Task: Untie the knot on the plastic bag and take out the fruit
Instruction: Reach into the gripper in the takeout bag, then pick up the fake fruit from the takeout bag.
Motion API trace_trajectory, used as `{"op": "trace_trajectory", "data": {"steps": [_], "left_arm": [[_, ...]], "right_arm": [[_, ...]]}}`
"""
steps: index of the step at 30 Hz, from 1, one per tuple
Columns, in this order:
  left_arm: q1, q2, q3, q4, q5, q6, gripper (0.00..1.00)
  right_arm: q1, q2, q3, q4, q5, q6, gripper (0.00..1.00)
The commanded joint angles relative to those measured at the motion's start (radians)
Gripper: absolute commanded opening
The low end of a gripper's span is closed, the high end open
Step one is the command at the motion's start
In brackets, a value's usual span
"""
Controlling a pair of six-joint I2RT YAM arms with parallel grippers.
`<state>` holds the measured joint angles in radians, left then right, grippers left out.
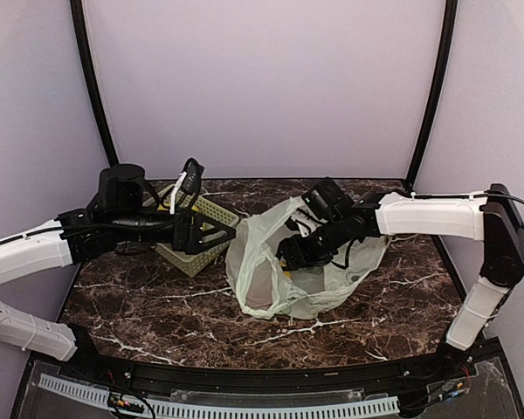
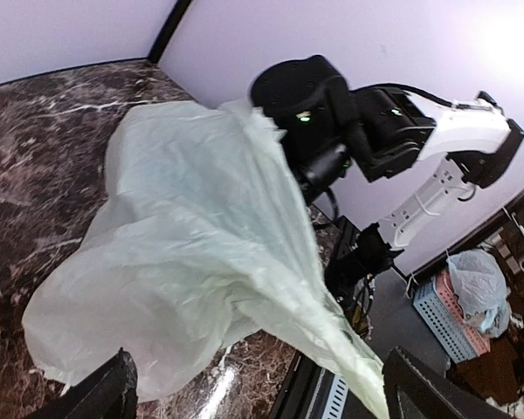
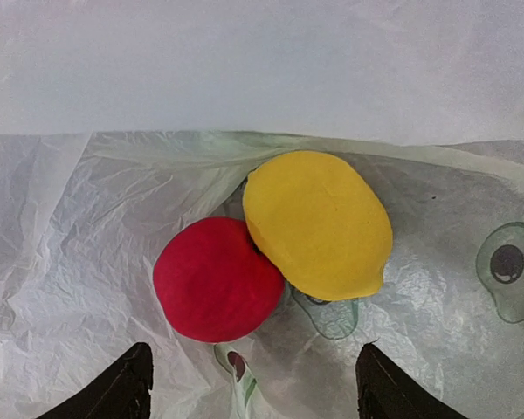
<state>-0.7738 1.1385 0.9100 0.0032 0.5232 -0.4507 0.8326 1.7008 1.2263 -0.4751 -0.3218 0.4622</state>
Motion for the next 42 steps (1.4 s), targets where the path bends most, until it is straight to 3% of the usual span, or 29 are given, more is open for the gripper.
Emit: {"op": "trace_trajectory", "data": {"steps": [1, 9, 18, 34, 42], "left_arm": [[0.045, -0.030, -0.146, -0.013, -0.127, -0.170, 0.98], [0.048, 0.070, -0.290, 0.235, -0.078, -0.368, 0.94], [0.009, 0.292, -0.252, 0.321, -0.019, -0.369, 0.84], [-0.007, 0.514, -0.184, 0.313, -0.034, -0.373, 0.30], [-0.007, 0.562, -0.160, 0.316, -0.021, -0.371, 0.17]], "right_arm": [[0.028, 0.030, 0.007, -0.005, -0.042, 0.020, 0.78], [0.045, 0.072, 0.018, 0.020, -0.082, 0.068, 0.73], [0.063, 0.095, 0.013, 0.050, -0.110, 0.109, 0.68], [0.081, 0.192, 0.039, 0.112, -0.184, 0.153, 0.60], [0.090, 0.247, 0.068, 0.122, -0.210, 0.151, 0.61]]}}
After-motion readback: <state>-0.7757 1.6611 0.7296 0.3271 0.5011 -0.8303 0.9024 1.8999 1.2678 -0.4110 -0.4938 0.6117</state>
